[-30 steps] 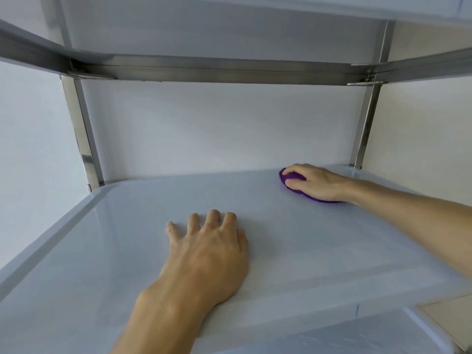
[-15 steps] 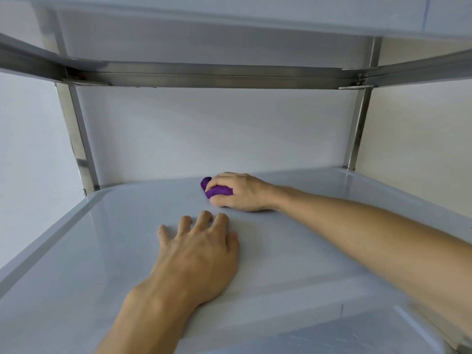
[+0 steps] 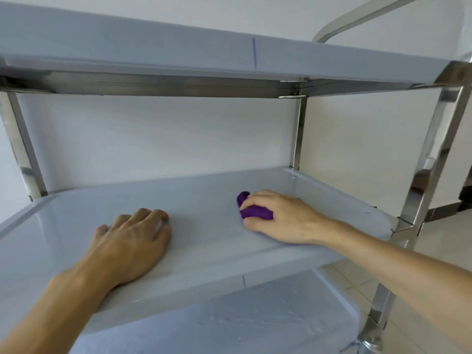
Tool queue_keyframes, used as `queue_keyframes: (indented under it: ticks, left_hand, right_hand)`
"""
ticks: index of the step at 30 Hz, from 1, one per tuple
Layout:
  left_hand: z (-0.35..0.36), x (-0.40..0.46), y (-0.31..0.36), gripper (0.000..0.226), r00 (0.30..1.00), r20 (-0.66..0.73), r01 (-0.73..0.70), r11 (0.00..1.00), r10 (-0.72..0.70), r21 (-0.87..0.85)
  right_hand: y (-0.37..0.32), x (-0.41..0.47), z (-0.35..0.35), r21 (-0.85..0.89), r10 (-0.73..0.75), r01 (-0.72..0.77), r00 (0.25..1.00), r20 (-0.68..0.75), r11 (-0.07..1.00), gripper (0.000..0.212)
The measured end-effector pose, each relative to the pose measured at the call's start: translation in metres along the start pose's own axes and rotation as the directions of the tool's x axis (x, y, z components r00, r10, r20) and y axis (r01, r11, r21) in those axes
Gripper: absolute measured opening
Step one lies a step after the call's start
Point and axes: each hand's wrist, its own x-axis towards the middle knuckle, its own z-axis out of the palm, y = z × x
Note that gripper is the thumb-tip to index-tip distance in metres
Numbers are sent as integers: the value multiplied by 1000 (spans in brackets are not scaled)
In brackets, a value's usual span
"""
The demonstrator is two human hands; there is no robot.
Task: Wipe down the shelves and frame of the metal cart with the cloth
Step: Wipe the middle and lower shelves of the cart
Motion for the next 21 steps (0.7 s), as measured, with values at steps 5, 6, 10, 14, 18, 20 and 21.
queue_keyframes:
  ticks: [5,6,10,14,18,20,21]
  left_hand:
    - [-1,1,-4,38,1000,-8,5,1000,-5,-24]
    - [-3,1,-3,39,1000,-4,12,1000,-12,-27]
    - [-7,1,14,36,998,-56,24,991,-17,132]
    - [-5,-1,64,39,978,-77,-189,978,196,92]
    - [6,0,107,40,943,-20,-333,941,333,-54]
    - [11,3,109,44,944,-6,-328,942,329,-76]
    - [13,4,106,46,947,9,-318,943,321,-96]
  right_hand:
    - [-4,-51,-15,72,-166,163,986,34,984,35]
    - [3,-58,-21,90,-159,155,986,41,984,35]
    - [44,-79,-44,118,-48,45,999,18,992,31]
    - [92,-91,-65,112,127,-125,992,-13,986,29]
    - [120,-79,-75,60,294,-292,955,-30,955,27]
    - [124,-56,-72,-10,335,-336,941,-42,942,28]
    - [122,-42,-68,-40,354,-355,934,-46,934,28]
